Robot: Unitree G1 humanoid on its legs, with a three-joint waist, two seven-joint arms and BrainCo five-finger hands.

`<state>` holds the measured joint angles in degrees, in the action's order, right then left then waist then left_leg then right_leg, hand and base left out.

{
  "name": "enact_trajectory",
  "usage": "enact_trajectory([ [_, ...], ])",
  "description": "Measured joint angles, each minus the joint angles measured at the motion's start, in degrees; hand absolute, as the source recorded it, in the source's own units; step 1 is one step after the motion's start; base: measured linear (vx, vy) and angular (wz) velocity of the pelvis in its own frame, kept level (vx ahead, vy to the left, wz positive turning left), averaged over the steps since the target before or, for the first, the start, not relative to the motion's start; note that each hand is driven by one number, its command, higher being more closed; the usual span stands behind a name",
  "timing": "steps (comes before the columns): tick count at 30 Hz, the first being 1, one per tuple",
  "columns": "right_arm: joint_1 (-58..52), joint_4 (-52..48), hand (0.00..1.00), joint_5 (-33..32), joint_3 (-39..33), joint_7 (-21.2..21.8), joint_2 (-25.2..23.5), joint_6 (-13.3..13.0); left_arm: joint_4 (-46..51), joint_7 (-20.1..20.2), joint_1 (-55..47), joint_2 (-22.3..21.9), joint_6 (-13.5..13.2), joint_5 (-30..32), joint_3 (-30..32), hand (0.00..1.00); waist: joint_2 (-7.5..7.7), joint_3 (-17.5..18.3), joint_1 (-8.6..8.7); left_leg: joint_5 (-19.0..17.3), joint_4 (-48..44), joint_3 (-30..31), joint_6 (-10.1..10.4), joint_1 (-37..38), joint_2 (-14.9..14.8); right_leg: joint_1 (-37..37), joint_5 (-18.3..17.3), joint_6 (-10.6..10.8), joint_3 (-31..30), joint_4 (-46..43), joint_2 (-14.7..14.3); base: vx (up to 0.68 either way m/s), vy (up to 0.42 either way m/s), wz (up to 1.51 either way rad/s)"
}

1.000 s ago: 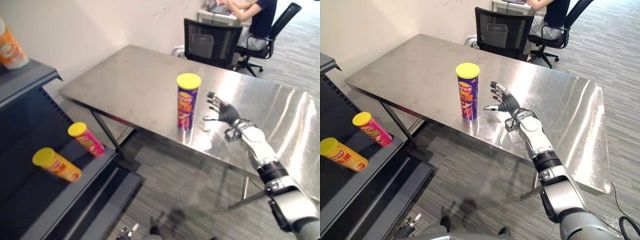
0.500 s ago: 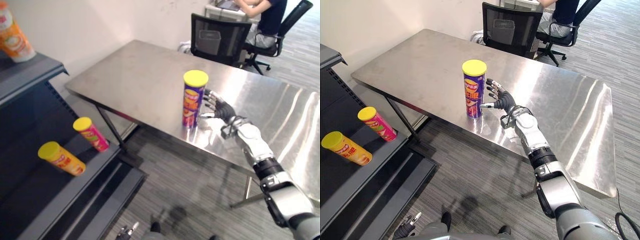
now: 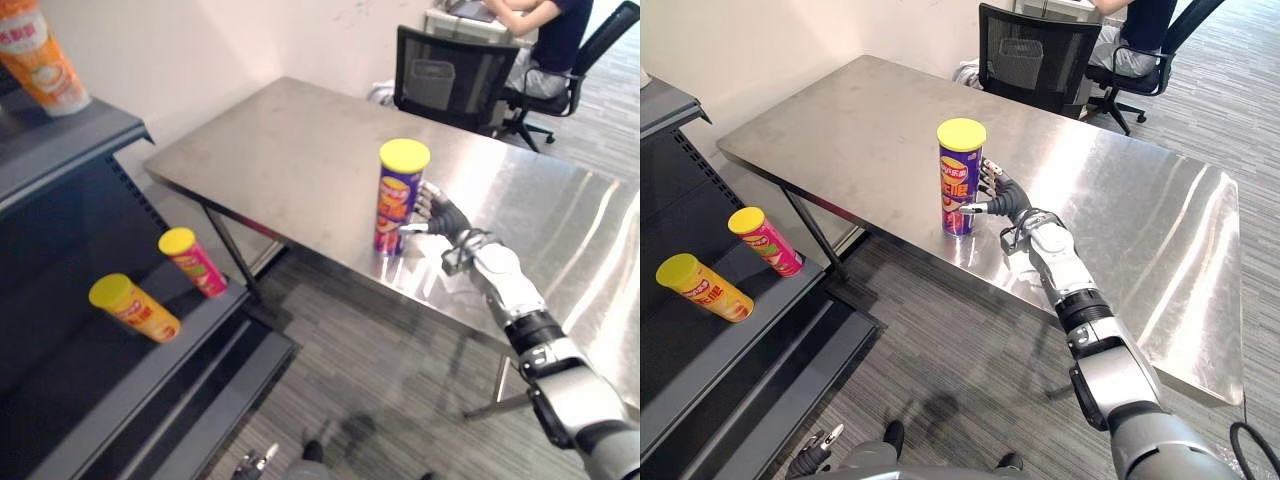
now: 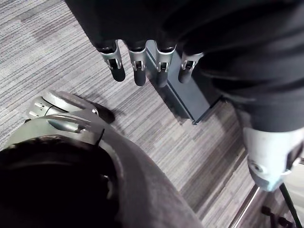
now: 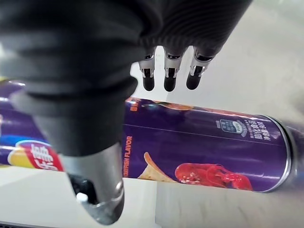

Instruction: Put the gum and the chips on the shelf.

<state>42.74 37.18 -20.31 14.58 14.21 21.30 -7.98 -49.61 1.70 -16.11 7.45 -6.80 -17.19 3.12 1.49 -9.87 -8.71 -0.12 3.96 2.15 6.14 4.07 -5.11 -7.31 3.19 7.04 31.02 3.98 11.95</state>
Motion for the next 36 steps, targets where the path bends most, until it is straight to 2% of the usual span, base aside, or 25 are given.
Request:
enact_trajectory([
  [6, 0.06, 0.0, 0.0, -0.03, -0.04, -0.11, 0.0, -0.13, 0.22, 0.01, 0.01, -0.04, -0.18, -0.01, 0.01, 0.0, -0.01, -0.12, -1.02, 0.06, -0.03, 0.35, -0.07, -0.23, 0.17, -0.02, -0.02, 0.02, 0.35, -0.04, 0.13, 0.0, 0.002, 0.02],
  [10, 2.3, 0.16, 0.0, -0.12, -0.19, -0.35, 0.02, -0.26, 0.57, 0.52, 0.06, -0.02, -0.21, 0.0, 0.04, 0.0, 0.01, -1.4, -0.92, 0.68, 0.07, 1.6, -0.29, -0.93, 0.53, -0.01, -0.02, 0.02, 1.47, -0.22, 0.46, -0.02, 0.008, 0.14],
  [13, 2.78, 0.32, 0.0, -0.79, -0.19, -0.31, 0.01, -0.33, 0.56, 0.84, 0.04, -0.02, -0.18, 0.0, 0.05, 0.0, 0.04, -1.45, -2.07, 0.73, 0.14, 1.67, -0.3, -0.92, 0.55, -0.05, -0.02, 0.02, 1.55, -0.31, 0.5, 0.0, 0.002, 0.04],
  [14, 2.86, 0.32, 1.0, -1.01, -0.18, -0.26, -0.03, -0.36, 0.62, 0.89, 0.08, -0.02, -0.19, -0.01, 0.05, 0.0, 0.05, -1.45, -2.48, 0.74, 0.14, 1.69, -0.32, -0.92, 0.57, -0.05, -0.02, 0.02, 1.55, -0.36, 0.53, 0.0, 0.0, 0.0],
  [25, 3.38, 0.31, 1.0, -0.97, 0.05, 0.11, -2.24, -1.4, 0.57, 0.92, 0.0, -0.05, -0.19, 0.0, 0.16, 0.0, 0.39, -1.64, -2.66, 1.44, 1.0, 2.78, -0.59, -0.93, 0.94, 0.09, -0.2, 0.01, 2.13, -1.18, 1.05, -0.01, 0.003, 0.03],
  [36, 3.33, -0.73, 1.0, -1.13, 1.37, 0.27, -2.24, -2.4, 0.57, 0.92, 0.01, -0.03, -0.18, 0.49, 0.66, 0.0, 0.95, -1.84, -2.51, 1.53, 1.11, 1.36, -0.65, -0.81, 0.74, 1.19, -0.29, 0.02, 0.53, -1.93, 1.12, 0.0, 0.005, -0.05],
])
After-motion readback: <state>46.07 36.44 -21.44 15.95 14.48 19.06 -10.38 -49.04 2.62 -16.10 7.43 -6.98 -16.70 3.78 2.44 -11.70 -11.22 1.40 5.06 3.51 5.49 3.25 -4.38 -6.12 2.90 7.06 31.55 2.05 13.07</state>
